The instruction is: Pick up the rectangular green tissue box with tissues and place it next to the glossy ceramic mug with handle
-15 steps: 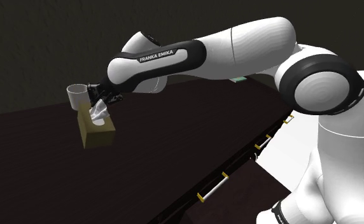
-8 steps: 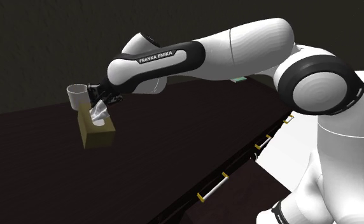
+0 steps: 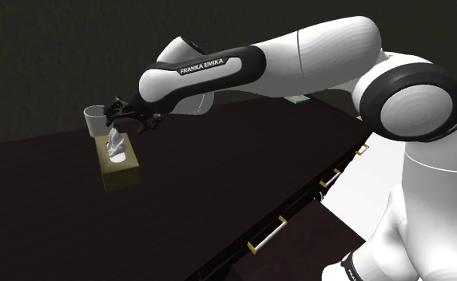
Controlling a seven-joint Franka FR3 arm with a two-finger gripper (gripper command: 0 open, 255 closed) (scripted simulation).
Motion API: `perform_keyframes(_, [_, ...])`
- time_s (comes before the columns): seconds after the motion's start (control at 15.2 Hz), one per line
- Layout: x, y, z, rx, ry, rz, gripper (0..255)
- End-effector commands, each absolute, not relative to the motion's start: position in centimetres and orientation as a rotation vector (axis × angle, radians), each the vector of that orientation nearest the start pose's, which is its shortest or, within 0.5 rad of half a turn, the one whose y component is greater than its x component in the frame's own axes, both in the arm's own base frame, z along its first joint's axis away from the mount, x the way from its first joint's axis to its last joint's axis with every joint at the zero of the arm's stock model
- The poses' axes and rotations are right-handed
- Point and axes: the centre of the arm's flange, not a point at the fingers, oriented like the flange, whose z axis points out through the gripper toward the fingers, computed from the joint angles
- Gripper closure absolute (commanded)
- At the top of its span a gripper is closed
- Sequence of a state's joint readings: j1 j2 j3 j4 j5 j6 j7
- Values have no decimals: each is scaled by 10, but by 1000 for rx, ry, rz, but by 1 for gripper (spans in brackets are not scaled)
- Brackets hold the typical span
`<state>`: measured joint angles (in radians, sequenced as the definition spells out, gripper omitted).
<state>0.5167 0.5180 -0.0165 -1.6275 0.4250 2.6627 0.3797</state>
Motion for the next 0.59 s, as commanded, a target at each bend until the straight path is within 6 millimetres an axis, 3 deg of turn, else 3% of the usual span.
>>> perform_keyframes(0.0, [633, 328, 396, -2620, 266, -462, 0])
perform_keyframes(0.07, [629, 324, 405, -2620, 266, -462, 0])
perform_keyframes(0.53, [629, 324, 405, -2620, 266, -462, 0])
